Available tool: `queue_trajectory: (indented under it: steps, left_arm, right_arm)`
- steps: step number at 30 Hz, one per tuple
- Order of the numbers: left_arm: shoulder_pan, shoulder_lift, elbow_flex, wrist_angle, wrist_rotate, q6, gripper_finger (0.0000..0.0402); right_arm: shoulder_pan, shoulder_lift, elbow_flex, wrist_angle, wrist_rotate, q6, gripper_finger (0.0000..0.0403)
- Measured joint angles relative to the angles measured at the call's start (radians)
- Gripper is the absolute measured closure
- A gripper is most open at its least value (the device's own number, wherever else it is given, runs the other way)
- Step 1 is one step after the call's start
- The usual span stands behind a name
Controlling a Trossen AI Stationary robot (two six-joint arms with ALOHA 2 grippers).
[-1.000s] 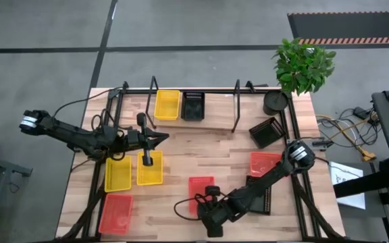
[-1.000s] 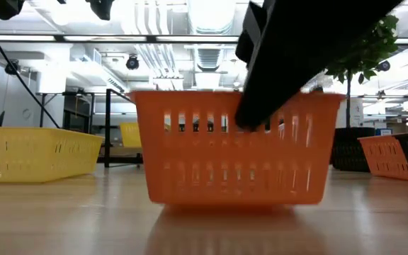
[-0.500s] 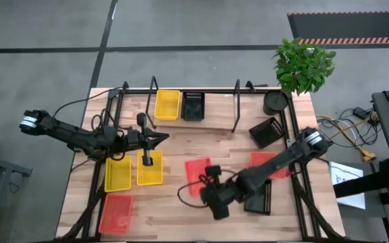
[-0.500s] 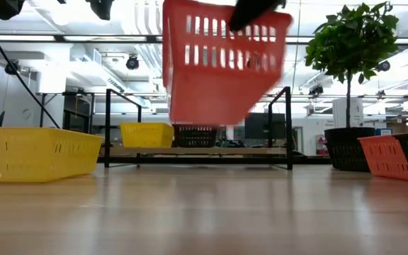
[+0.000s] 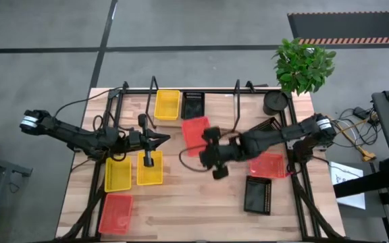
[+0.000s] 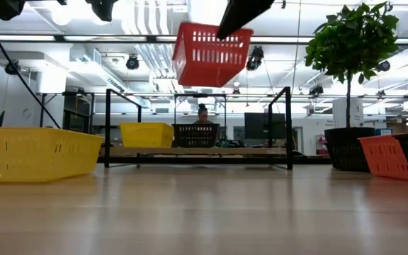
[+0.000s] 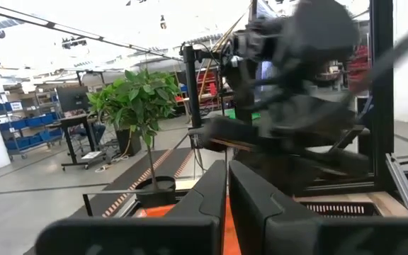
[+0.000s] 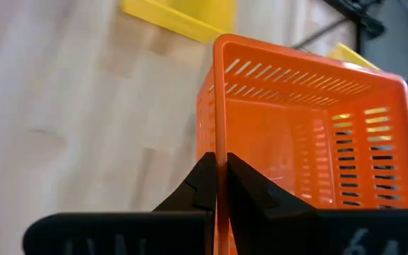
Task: Stack baskets on shelf by color
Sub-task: Put the middle orange bin on the shelf
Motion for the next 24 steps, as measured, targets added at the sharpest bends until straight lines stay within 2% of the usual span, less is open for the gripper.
queue_trajectory:
  steps: [6,12,15,20,24]
  left_arm:
    - [0.000,-0.001,0.000,0.000,0.000,0.005,0.0401]
    - [0.000,-0.001,0.000,0.002,0.000,0.009,0.0401]
    - [0.000,-0.001,0.000,0.002,0.000,0.009,0.0401]
    - [0.000,-0.001,0.000,0.003,0.000,0.010,0.0401]
    - [0.000,-0.001,0.000,0.002,0.000,0.010,0.0401]
  right_arm:
    - [-0.139,-0.023,-0.018,-0.002,-0.013,-0.076,0.0392]
    - [-0.259,-0.059,-0.075,0.011,-0.116,-0.104,0.0392]
    - [-0.307,-0.066,-0.114,0.021,-0.121,-0.125,0.0392]
    - [-0.379,-0.079,-0.180,0.081,-0.190,-0.143,0.0392]
    - [-0.414,-0.089,-0.208,0.106,-0.194,-0.163,0.0392]
